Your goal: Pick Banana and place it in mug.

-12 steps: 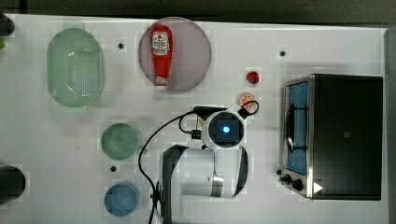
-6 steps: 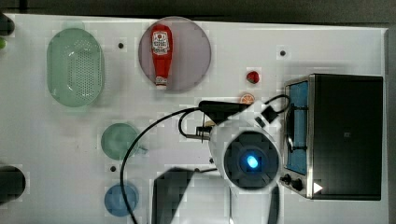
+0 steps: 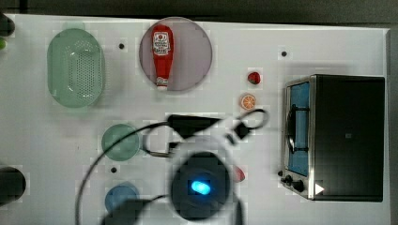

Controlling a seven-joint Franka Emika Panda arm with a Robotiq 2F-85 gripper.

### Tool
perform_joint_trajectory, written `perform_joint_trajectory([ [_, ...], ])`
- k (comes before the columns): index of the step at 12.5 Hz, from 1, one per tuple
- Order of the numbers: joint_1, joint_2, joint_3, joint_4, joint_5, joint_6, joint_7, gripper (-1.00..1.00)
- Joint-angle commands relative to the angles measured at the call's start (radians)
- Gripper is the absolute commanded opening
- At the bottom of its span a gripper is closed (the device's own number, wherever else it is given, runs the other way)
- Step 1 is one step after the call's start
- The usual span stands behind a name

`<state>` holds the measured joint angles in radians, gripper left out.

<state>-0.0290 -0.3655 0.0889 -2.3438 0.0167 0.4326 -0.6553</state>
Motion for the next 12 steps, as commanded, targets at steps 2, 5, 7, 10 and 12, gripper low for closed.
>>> perform_joint_trajectory([
  [2, 0.058, 0.105, 0.233, -0.006, 0.075, -0.011, 0.409, -0.46],
  [5, 0.058, 0.179, 0.312, -0.007, 0.123, 0.114, 0.544, -0.46],
  [7, 0.058, 0.248, 0.332, -0.008, 0.123, 0.187, 0.575, -0.46],
  [10, 0.058, 0.369, 0.344, -0.009, 0.123, 0.287, 0.582, -0.46],
  [12, 0.058, 0.456, 0.352, -0.007, 0.123, 0.42, 0.583, -0.46],
])
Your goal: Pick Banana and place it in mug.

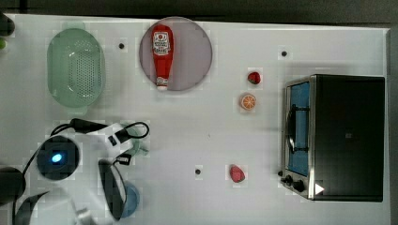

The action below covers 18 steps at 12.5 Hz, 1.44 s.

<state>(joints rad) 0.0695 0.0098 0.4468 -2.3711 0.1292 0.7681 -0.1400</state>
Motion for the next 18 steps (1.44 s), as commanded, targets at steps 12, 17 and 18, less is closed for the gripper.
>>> perform_joint_trajectory([
  [12, -0.044, 0.014, -0.018, 0.025, 0.0, 0.152, 0.184, 1.0],
  [17, -0.055, -0.274, -0.157, 0.095, 0.001, -0.174, 0.179, 1.0],
  [18, -0.056, -0.319, -0.2, 0.126, 0.001, -0.282, 0.174, 1.0],
])
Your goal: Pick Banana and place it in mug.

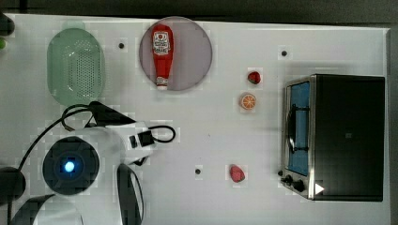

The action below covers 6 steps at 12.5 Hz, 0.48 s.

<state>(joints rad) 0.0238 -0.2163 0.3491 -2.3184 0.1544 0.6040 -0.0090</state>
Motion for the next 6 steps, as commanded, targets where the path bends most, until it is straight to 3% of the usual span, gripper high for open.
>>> perform_joint_trajectory([
  [1, -0.012, -0.128, -0.149, 0.11, -0.025, -0.215, 0.043, 1.0],
  [4, -0.014, -0.17, -0.287, 0.22, -0.039, -0.411, 0.038, 1.0],
  [6, -0.015, -0.166, -0.353, 0.272, -0.102, -0.436, 0.009, 1.0],
])
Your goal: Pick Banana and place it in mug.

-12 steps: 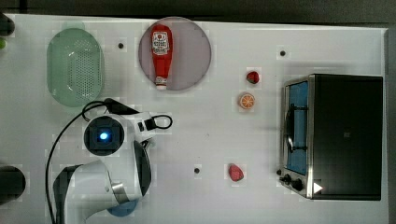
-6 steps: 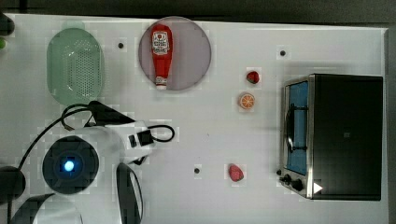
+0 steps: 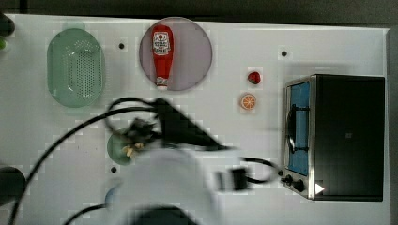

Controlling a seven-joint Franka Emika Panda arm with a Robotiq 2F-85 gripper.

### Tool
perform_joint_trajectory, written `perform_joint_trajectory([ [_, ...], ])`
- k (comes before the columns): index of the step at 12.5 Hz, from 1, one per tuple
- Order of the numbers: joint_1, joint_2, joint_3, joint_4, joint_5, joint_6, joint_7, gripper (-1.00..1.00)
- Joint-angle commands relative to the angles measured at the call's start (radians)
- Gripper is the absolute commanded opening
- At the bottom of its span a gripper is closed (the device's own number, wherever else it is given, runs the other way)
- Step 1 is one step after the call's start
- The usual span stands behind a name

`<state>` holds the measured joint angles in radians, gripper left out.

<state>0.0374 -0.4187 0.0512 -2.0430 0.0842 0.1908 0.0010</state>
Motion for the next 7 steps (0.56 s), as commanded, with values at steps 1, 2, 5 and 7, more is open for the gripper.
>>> perform_joint_trajectory([
  [1, -0.029, 0.036, -0.079, 0.013, -0.095, -0.032, -0.033, 1.0],
  [2, -0.029, 0.035, -0.097, 0.024, -0.147, -0.042, -0.055, 1.0],
  [5, -0.029, 0.04, -0.099, 0.027, -0.124, -0.094, 0.021, 1.0],
  [7, -0.028, 0.042, -0.097, 0.027, -0.123, -0.11, 0.036, 1.0],
])
